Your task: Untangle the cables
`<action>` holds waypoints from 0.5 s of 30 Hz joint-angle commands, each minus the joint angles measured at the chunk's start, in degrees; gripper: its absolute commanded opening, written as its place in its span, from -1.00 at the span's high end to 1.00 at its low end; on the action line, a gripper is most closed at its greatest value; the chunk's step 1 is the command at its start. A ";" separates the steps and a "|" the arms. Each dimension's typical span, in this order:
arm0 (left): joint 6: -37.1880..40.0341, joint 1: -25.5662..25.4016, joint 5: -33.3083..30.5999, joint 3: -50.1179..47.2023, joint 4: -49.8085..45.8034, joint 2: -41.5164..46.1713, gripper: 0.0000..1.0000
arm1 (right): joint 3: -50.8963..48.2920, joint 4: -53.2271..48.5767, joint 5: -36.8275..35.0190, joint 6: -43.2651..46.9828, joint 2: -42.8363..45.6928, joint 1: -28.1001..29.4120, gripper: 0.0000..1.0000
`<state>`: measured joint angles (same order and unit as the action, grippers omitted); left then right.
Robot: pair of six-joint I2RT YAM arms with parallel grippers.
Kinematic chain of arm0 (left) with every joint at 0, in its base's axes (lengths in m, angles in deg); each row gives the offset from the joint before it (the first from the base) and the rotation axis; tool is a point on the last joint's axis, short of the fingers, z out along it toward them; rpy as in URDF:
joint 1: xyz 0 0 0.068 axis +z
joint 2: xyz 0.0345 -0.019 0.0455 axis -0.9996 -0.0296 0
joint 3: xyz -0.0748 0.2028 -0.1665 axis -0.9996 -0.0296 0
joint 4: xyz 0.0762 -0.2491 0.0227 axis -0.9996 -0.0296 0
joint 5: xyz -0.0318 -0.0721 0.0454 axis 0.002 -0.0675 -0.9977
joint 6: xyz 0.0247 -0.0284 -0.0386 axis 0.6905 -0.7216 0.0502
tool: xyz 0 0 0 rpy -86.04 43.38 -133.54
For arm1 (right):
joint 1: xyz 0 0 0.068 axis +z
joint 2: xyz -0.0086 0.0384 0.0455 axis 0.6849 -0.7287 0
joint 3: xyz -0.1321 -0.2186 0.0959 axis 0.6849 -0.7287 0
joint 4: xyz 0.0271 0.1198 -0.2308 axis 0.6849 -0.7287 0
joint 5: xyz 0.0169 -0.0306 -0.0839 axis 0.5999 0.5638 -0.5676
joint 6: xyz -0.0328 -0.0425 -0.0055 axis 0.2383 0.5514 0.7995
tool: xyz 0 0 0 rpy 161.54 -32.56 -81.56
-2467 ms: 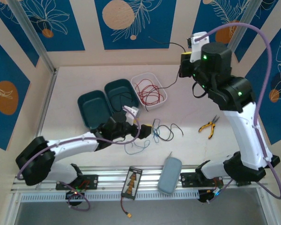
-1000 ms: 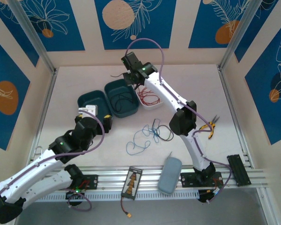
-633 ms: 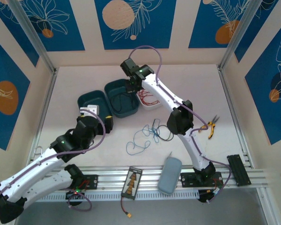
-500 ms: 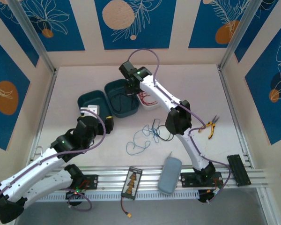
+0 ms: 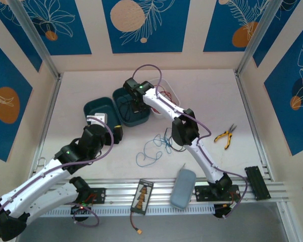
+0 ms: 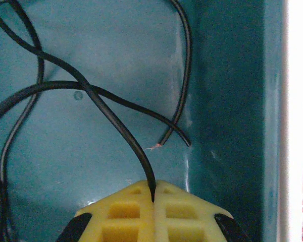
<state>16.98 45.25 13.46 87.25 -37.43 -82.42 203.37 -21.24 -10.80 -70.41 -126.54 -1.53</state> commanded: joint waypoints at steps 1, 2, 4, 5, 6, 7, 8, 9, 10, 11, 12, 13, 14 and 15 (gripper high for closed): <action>-0.83 0.93 0.74 -0.44 -0.40 -0.12 -1.00 | 2.89 -1.55 0.36 0.68 1.32 0.42 0.86; -0.96 0.94 0.74 -0.46 -0.41 -0.15 -1.00 | 2.94 -1.63 0.26 0.87 2.07 0.49 0.78; -1.03 1.08 0.83 -0.55 -0.27 -0.09 -1.00 | 2.62 -1.81 0.03 1.16 3.99 0.70 0.67; -1.13 1.18 0.83 -0.55 -0.33 -0.17 -1.00 | 2.27 -1.85 -0.33 1.30 5.07 0.76 0.60; -1.17 1.19 0.83 -0.55 -0.21 -0.12 -1.00 | 1.75 -1.82 -0.59 1.34 5.99 0.89 0.54; -1.21 1.30 0.78 -0.55 -0.24 -0.15 -1.00 | 1.09 -1.65 -0.99 1.47 7.18 1.14 0.49; -1.16 1.30 0.90 -0.47 -0.24 -0.14 -1.00 | 0.33 -1.40 -1.19 1.69 8.32 1.28 0.41; -1.10 1.38 0.91 -0.30 -0.23 -0.11 -1.00 | -0.36 -1.35 -1.52 1.72 9.41 1.43 0.35; -1.05 1.56 1.08 -0.07 -0.31 -0.11 -1.00 | -0.95 -1.31 -1.78 1.70 10.58 1.63 0.29; -0.82 1.62 1.34 0.26 -0.35 -0.08 -1.00 | -1.59 -1.33 -2.04 1.67 11.56 1.81 0.23; -0.50 1.88 1.83 0.77 -0.53 -0.14 -1.00 | -2.23 -1.28 -2.29 1.66 12.73 1.86 0.18; -0.19 2.08 2.38 1.43 -0.91 -0.14 -1.00 | -3.17 -1.13 -2.62 1.49 14.00 2.08 0.14; 0.16 2.28 2.92 2.05 -1.24 -0.30 -1.00 | -4.07 -0.91 -2.74 1.42 15.19 2.25 0.11; 0.47 2.65 3.56 2.94 -1.72 -0.71 -1.00 | -5.31 -0.57 -2.78 1.30 16.67 2.34 0.08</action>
<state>16.91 46.70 15.04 87.42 -37.74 -82.62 199.96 -21.68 -12.33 -68.84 -115.35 0.13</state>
